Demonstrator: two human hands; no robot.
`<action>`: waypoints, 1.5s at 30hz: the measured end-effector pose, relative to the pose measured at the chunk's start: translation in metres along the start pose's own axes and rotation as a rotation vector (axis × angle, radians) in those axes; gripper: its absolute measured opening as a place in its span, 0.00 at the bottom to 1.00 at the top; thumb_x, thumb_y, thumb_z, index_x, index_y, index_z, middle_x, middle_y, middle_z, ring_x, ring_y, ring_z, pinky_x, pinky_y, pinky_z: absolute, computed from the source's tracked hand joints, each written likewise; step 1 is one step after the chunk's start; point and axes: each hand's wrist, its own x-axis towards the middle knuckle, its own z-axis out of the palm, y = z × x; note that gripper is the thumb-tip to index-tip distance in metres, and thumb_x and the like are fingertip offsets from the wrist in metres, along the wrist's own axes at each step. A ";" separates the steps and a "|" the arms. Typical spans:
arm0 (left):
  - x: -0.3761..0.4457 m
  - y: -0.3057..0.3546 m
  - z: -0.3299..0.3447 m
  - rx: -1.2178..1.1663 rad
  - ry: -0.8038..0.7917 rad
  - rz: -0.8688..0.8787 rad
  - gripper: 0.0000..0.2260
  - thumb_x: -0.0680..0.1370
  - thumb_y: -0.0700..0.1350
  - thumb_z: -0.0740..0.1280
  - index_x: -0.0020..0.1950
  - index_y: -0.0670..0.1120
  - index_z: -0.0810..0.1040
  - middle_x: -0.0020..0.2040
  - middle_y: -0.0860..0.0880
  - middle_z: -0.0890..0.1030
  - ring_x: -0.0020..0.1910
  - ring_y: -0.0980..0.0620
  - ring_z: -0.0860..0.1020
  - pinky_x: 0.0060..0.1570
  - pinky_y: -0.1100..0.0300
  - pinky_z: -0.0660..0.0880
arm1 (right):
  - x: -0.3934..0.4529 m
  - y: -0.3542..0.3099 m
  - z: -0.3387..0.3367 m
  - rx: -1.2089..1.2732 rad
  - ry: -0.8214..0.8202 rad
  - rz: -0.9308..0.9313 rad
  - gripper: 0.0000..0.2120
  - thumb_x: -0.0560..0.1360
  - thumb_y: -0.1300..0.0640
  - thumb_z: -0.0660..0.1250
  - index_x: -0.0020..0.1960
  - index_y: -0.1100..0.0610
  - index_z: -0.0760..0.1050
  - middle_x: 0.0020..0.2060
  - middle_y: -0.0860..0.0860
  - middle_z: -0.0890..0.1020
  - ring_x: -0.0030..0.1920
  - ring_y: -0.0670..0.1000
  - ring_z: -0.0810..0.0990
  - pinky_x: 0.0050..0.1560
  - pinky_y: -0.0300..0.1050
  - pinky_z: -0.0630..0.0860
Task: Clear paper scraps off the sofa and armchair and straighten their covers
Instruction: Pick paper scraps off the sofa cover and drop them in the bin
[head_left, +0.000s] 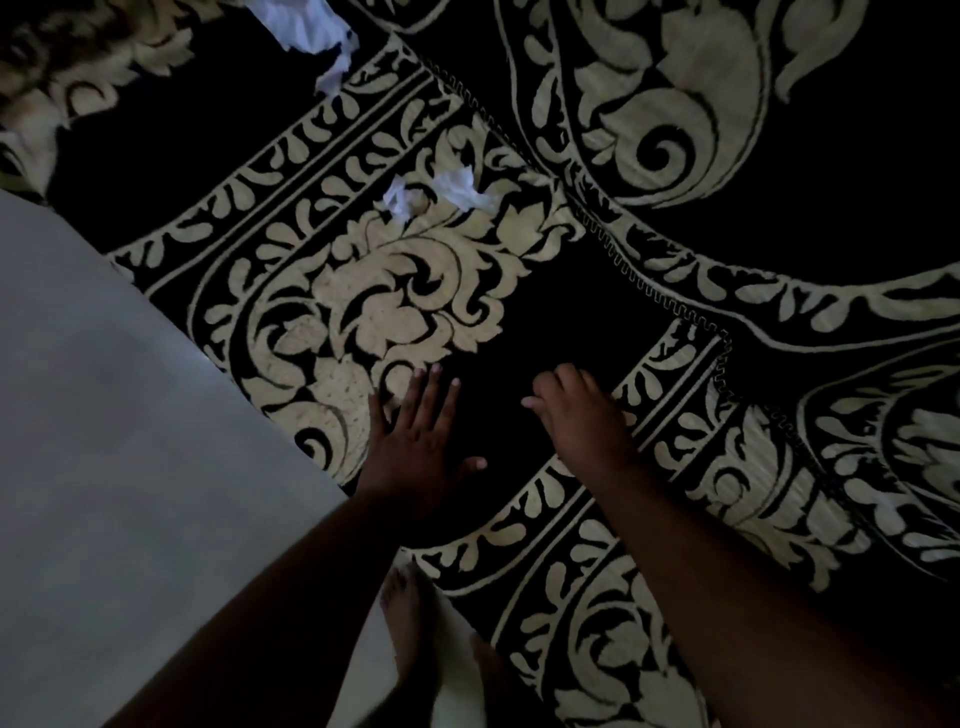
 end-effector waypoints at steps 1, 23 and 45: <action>0.003 -0.004 -0.004 -0.014 -0.004 -0.019 0.45 0.75 0.76 0.44 0.82 0.50 0.36 0.82 0.48 0.35 0.80 0.48 0.34 0.75 0.32 0.39 | 0.006 -0.001 -0.003 -0.008 -0.007 0.004 0.16 0.79 0.43 0.62 0.53 0.56 0.75 0.47 0.54 0.76 0.47 0.56 0.76 0.41 0.51 0.77; 0.138 -0.165 -0.087 -0.069 0.074 -0.074 0.47 0.74 0.78 0.45 0.81 0.51 0.32 0.80 0.49 0.31 0.79 0.49 0.31 0.73 0.30 0.35 | 0.232 -0.073 -0.010 -0.048 0.105 0.099 0.24 0.76 0.56 0.68 0.71 0.56 0.67 0.68 0.61 0.71 0.63 0.64 0.72 0.58 0.60 0.73; 0.172 -0.235 -0.118 -0.002 0.112 -0.011 0.47 0.72 0.78 0.39 0.82 0.49 0.36 0.82 0.46 0.34 0.80 0.47 0.34 0.73 0.29 0.40 | 0.287 -0.132 -0.005 0.131 0.050 0.069 0.19 0.78 0.54 0.68 0.67 0.59 0.74 0.65 0.61 0.74 0.62 0.64 0.73 0.60 0.57 0.75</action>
